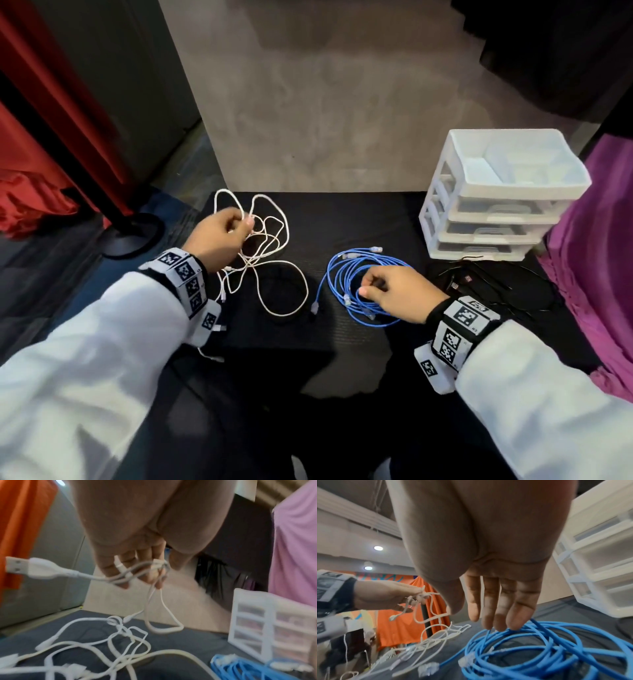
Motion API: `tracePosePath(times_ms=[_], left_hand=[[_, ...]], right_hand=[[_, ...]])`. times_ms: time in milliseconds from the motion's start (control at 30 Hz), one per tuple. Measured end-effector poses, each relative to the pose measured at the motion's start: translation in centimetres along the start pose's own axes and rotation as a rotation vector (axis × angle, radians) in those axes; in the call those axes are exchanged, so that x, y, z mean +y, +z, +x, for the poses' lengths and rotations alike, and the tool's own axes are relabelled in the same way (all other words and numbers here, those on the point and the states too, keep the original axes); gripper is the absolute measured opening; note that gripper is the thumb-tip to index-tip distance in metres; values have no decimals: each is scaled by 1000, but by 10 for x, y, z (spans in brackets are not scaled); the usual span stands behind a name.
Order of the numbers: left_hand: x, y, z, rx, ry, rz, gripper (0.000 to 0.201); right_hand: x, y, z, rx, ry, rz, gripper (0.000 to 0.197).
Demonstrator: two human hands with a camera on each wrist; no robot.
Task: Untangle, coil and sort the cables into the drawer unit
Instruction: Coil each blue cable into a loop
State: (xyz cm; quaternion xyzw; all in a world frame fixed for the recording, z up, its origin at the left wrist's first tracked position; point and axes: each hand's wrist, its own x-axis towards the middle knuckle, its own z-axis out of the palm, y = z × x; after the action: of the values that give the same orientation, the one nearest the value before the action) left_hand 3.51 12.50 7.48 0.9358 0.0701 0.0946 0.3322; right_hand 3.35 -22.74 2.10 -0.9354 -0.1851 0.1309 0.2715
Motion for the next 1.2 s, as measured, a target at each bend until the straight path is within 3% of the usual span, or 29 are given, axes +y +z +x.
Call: tracePosePath(times_ms=[100, 200, 300, 400, 467, 533, 633, 700, 800, 900, 1033, 1133, 1200], left_hand=[[-22, 14, 8, -255, -113, 277, 42], [-36, 29, 9, -304, -221, 409, 41], [-38, 34, 8, -217, -275, 352, 47], [-32, 42, -3, -26, -240, 284, 49], [-18, 53, -16, 208, -99, 186, 37], [4, 72, -30, 263, 113, 26, 22], [41, 112, -60, 6, 245, -113, 11], [57, 141, -81, -174, 224, -133, 12], [71, 169, -104, -330, 148, -132, 15], [71, 182, -111, -366, 77, -169, 14], [62, 186, -107, -364, -7, -293, 12], [67, 181, -101, -346, -34, -329, 12], [72, 180, -96, -258, -64, -395, 15]], right_hand=[[4, 12, 0, -46, -10, -109, 15], [9, 19, -7, -67, -48, -128, 17], [16, 23, -16, 113, -88, -51, 5], [29, 17, -21, 407, -5, -55, 20], [37, 10, -21, 383, 102, -97, 36], [41, 11, -18, 215, 169, -146, 45], [42, 24, -15, 45, 188, -187, 47], [40, 31, -13, -6, 197, -197, 46], [41, 34, -11, 55, 150, -198, 21], [38, 24, -13, 194, 72, -21, 9], [23, -11, -20, 386, -9, 192, 15], [7, -38, -24, 406, -57, 346, 11], [1, -45, -24, 367, -72, 417, 11]])
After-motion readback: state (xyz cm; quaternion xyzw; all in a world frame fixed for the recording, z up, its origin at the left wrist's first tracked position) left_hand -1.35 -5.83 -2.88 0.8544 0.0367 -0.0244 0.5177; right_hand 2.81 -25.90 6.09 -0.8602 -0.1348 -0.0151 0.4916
